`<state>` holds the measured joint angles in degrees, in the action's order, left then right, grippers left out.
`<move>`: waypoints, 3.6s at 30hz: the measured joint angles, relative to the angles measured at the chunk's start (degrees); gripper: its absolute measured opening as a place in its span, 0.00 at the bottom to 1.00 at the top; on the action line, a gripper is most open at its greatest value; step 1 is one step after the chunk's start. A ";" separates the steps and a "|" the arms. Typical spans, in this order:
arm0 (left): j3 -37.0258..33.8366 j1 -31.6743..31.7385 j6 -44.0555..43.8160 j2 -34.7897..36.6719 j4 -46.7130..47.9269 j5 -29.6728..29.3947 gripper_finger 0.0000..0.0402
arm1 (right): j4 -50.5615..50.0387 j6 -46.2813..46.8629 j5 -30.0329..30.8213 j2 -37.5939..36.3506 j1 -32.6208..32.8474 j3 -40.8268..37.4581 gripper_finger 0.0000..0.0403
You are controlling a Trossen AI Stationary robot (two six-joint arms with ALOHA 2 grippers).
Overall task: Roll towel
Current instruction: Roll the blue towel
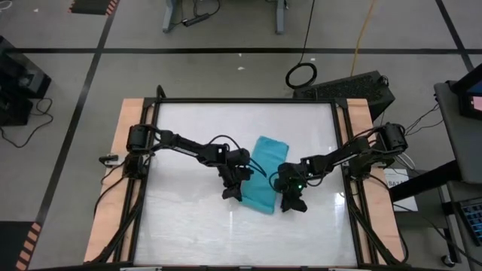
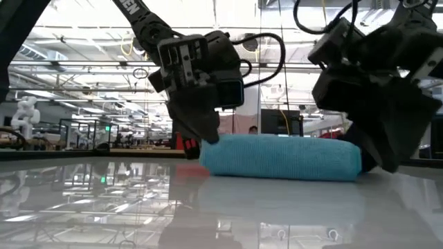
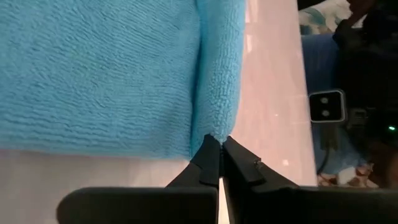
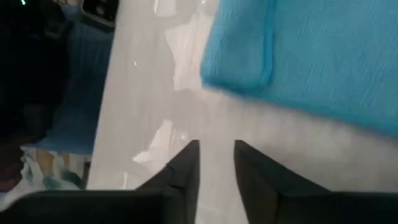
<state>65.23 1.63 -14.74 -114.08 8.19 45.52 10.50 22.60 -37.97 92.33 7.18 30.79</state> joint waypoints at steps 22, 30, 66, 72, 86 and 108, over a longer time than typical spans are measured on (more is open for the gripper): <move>0.57 -1.77 -1.92 -3.59 -4.15 0.98 0.01 | -8.37 -8.35 21.49 -12.05 7.83 0.17 0.34; 1.46 -1.66 -3.00 -3.85 -4.00 0.59 0.01 | -0.27 -18.92 31.06 -13.69 18.20 0.26 0.41; 1.51 -1.66 -6.94 -3.81 -1.71 -6.04 0.05 | -0.03 -19.45 44.07 3.56 21.29 7.19 0.40; 1.34 -1.66 -4.21 -2.91 -1.30 -5.88 0.10 | -0.55 -16.37 44.14 4.09 21.29 7.25 0.40; 1.36 -1.51 13.47 6.63 7.94 -15.69 0.39 | -1.00 -12.79 44.06 4.09 21.31 7.25 0.40; 1.40 -13.86 36.70 5.25 3.10 -37.38 0.39 | -0.98 -11.70 44.37 4.09 21.26 7.19 0.40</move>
<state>66.63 -12.23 21.96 -108.83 11.29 8.15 9.52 10.90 6.40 96.42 28.45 37.98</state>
